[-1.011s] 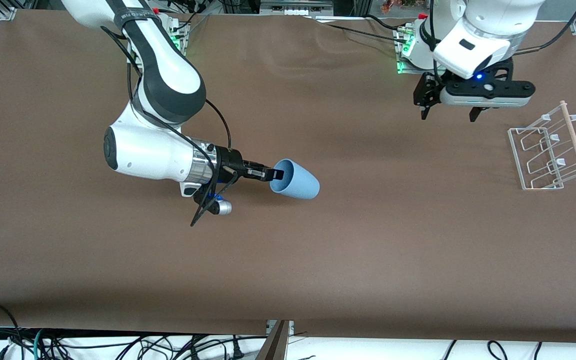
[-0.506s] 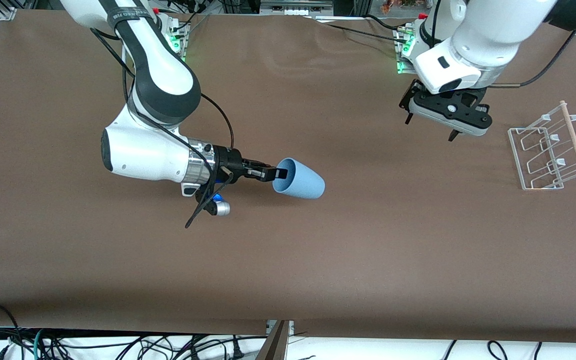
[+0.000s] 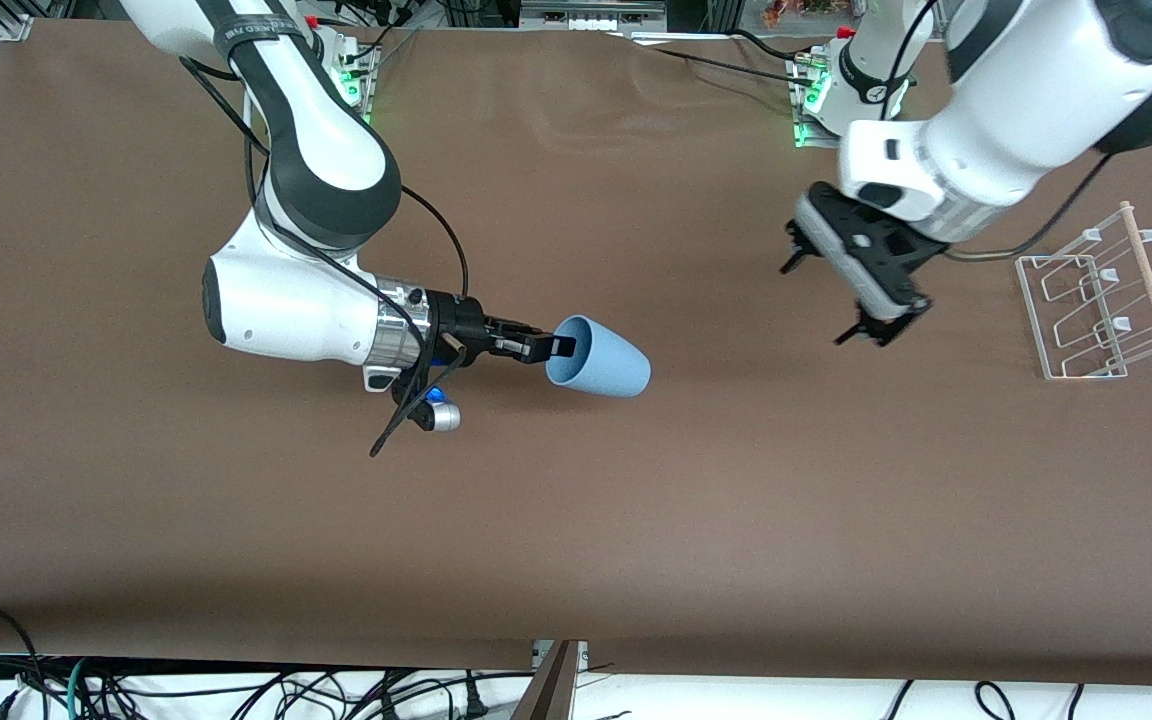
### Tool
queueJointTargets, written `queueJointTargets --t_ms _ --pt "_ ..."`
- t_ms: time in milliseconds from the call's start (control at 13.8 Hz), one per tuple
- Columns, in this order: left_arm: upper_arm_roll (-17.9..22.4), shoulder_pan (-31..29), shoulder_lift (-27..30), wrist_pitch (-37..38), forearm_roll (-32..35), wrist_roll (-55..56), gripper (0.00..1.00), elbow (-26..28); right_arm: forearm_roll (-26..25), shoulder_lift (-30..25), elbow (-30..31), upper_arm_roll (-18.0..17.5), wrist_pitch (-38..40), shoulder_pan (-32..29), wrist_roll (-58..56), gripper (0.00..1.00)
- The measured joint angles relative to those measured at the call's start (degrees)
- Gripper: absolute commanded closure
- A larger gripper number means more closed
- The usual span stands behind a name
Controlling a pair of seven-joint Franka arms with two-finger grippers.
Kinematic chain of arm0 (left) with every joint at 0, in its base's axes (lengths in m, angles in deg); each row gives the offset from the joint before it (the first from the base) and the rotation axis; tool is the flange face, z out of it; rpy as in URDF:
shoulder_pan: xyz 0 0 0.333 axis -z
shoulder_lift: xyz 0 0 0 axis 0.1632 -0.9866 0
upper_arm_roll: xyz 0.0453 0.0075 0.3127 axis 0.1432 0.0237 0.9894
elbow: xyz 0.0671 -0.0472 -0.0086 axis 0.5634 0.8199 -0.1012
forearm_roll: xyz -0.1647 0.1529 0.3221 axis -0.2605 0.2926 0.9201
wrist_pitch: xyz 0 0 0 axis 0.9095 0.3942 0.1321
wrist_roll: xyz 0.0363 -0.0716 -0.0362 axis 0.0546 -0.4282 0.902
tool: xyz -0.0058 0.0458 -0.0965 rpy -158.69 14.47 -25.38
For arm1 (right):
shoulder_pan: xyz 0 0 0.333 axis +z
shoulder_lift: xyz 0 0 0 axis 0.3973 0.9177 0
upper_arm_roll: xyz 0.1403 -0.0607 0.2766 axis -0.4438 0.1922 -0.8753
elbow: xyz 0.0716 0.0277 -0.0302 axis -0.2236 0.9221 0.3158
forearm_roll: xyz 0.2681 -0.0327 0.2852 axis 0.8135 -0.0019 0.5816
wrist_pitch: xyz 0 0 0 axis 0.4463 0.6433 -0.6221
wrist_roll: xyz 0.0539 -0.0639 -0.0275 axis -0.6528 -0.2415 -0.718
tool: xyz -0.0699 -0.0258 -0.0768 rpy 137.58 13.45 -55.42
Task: Transfer cup to left arm and place on rack
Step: 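Reach the left gripper to the cup's base held by the right gripper, then grasp the cup with the left gripper while the right gripper releases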
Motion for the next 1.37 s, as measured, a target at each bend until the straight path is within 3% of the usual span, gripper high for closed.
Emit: queueJointTargets --t_ms 506,1228,1300,1373 --pt "-0.71 8.82 -6.51 -16.50 1.72 -1.01 0.00 1.89 0.05 0.00 -0.05 0.00 1.10 0.00 0.08 1.00" --pt "-0.65 11.24 -13.64 -27.89 2.93 -1.34 0.00 1.95 0.11 -0.03 -1.00 -0.08 2.93 0.09 2.74 1.00" --pt "-0.65 11.51 -13.98 -28.11 3.40 -1.34 0.02 1.93 0.11 -0.02 -1.07 -0.09 3.12 0.11 3.31 1.00" --pt "-0.65 11.92 -14.26 -28.45 3.66 -1.34 0.22 1.93 0.12 -0.02 -1.17 -0.13 3.17 0.14 3.68 1.00"
